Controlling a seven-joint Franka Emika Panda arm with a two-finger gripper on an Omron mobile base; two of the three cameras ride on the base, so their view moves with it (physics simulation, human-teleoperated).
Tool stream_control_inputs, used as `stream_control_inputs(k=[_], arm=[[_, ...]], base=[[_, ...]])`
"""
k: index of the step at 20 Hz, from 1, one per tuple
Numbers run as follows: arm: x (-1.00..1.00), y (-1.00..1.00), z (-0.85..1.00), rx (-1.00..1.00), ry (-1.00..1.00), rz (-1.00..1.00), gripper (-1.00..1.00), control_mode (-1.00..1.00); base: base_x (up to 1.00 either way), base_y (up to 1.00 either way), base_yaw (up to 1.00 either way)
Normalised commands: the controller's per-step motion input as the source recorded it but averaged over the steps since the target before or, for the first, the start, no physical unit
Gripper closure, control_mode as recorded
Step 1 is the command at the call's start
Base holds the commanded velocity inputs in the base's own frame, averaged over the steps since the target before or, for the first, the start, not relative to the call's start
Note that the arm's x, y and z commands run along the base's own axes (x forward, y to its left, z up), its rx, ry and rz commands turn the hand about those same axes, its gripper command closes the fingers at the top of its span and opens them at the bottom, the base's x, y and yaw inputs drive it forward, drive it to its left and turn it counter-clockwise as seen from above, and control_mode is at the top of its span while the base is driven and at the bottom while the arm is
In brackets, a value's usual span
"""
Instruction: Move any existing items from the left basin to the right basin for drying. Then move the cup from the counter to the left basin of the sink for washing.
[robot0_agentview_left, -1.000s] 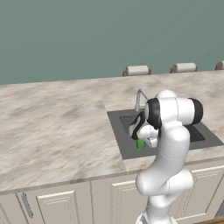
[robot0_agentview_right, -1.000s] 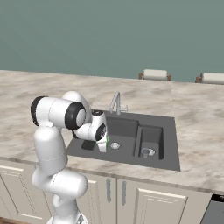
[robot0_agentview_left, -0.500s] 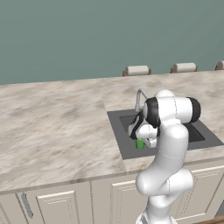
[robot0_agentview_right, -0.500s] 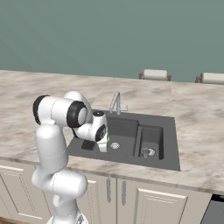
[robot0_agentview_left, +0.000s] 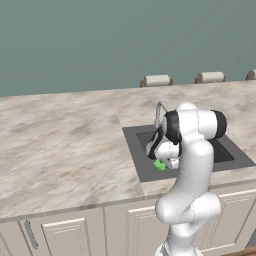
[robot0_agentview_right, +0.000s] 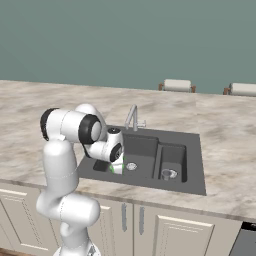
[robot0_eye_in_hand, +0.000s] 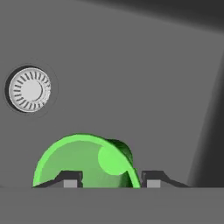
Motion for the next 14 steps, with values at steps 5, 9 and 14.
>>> stream_control_inputs(k=[5, 9, 14], arm=[[0.0, 0.0, 0.0, 0.0, 0.03, 0.0, -1.0, -1.0], [-0.05, 0.0, 0.07, 0.0, 0.0, 0.0, -1.0, -1.0], [-0.09, 0.0, 0.22, 0.0, 0.0, 0.0, -1.0, -1.0]], base=[[0.0, 0.0, 0.0], [0.0, 0.0, 0.0], [0.0, 0.0, 0.0]])
